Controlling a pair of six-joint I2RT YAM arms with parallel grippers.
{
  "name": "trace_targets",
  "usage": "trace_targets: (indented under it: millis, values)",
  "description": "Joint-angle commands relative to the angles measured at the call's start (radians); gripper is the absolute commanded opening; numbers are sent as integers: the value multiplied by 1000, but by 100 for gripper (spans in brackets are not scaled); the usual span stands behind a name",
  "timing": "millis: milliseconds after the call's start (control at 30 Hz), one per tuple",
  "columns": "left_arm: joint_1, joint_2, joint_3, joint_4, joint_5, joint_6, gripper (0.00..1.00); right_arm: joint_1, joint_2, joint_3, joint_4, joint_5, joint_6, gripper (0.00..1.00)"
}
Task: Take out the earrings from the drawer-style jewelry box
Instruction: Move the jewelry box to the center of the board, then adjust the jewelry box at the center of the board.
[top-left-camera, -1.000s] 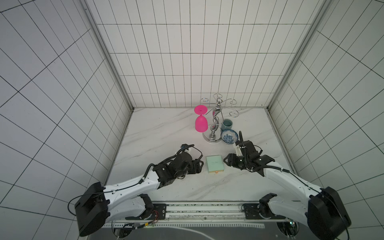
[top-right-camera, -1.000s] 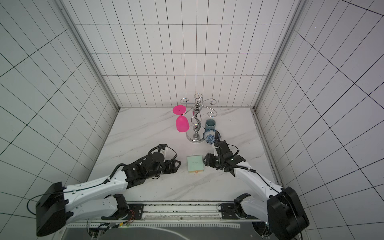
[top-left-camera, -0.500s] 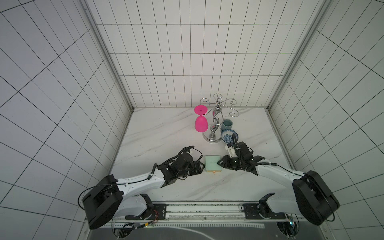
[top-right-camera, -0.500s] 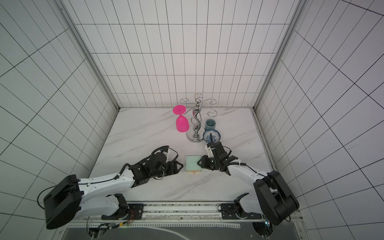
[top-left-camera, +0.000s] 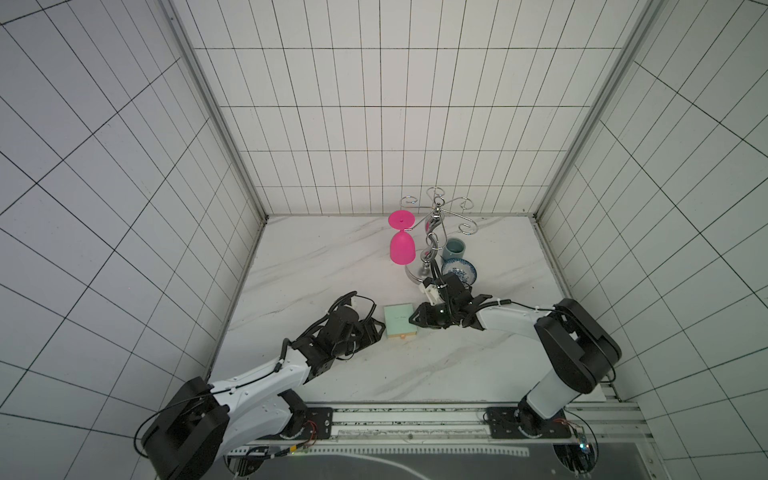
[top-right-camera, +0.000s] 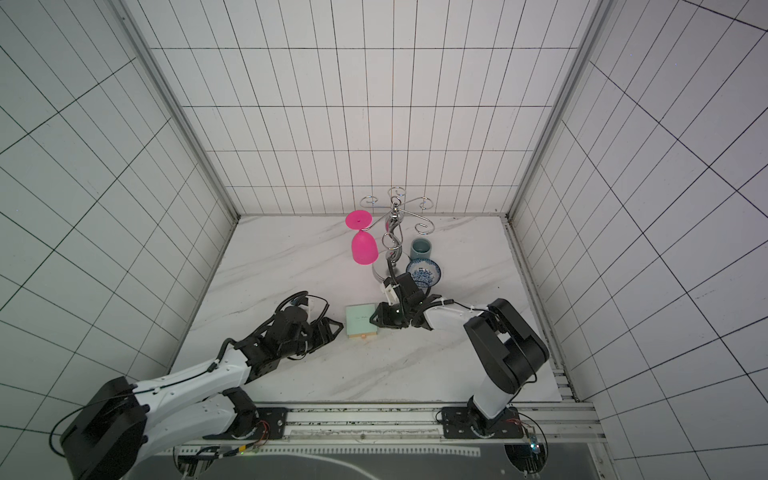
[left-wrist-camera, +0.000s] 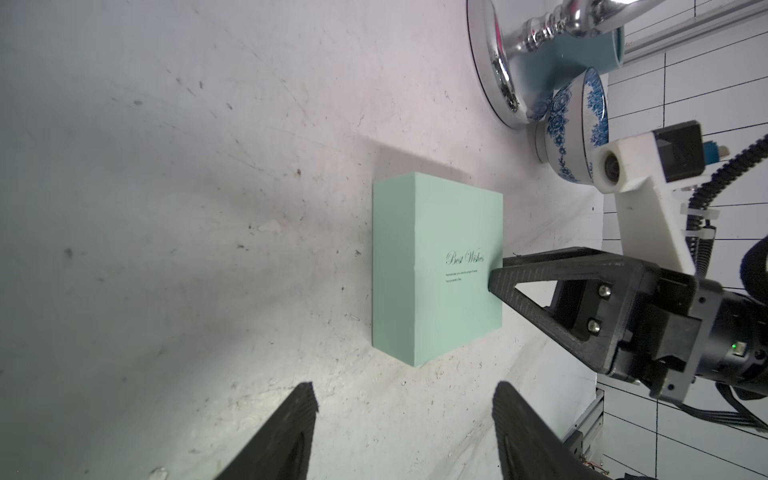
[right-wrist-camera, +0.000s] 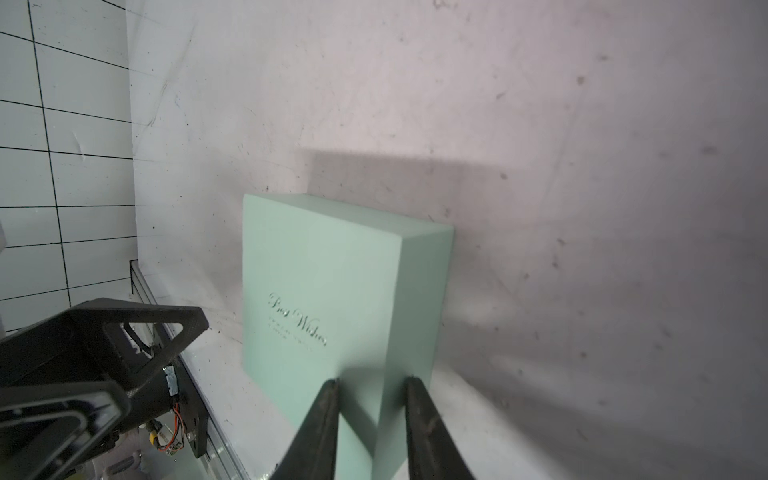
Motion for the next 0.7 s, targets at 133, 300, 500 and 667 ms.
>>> trace_targets:
  millis: [133,300,500,667]
  values:
    - [24,54,12,14,22,19,65,37,27,72,9,1,2,37]
    - [65,85,25,29,10,33,62,22,-124,-25,-4,91,15,47]
    - [75,204,66,63,73,69,58,47,-365,-220,40,205,43,48]
    - [45,223,68,91,67,47,55,204,-550,-380,119,425,42,56]
